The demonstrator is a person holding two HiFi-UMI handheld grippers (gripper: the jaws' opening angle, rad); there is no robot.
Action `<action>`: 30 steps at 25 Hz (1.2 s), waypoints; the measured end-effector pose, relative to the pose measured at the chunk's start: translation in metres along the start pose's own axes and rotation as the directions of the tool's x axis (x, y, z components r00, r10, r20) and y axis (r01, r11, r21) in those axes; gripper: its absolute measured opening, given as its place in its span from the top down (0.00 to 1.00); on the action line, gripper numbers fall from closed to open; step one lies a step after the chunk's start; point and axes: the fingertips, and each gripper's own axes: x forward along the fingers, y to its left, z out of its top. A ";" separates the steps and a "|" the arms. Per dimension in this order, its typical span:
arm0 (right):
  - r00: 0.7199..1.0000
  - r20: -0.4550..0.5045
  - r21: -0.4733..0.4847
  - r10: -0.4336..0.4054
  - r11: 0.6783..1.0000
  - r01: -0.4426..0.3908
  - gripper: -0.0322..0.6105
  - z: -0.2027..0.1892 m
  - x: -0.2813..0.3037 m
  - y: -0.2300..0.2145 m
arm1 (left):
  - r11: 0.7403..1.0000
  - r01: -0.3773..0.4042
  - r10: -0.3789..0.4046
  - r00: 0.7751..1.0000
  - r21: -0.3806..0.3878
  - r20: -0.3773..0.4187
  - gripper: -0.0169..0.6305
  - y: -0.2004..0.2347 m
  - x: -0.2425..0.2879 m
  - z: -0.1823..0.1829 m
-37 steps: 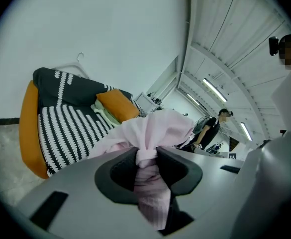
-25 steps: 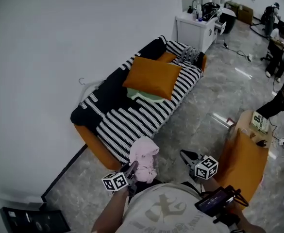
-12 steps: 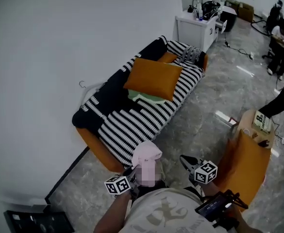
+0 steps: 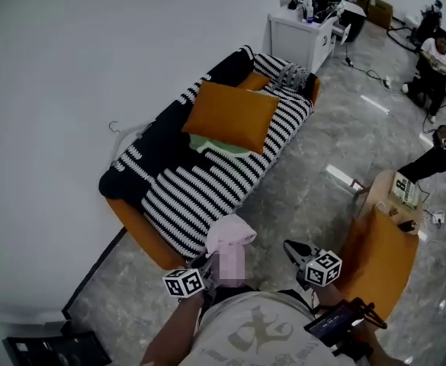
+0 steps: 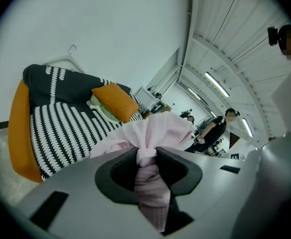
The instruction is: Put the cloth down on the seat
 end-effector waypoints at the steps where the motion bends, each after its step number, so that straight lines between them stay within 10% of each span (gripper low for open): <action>1: 1.000 -0.002 -0.004 0.005 1.000 -0.005 0.93 0.004 0.006 -0.002 | 1.000 -0.001 0.001 1.000 0.002 0.000 0.79 0.001 0.003 0.005; 30: 0.999 -0.032 -0.058 -0.035 0.998 0.033 0.93 0.117 0.193 -0.061 | 0.999 -0.005 0.006 1.000 0.044 -0.012 0.79 0.106 0.090 0.177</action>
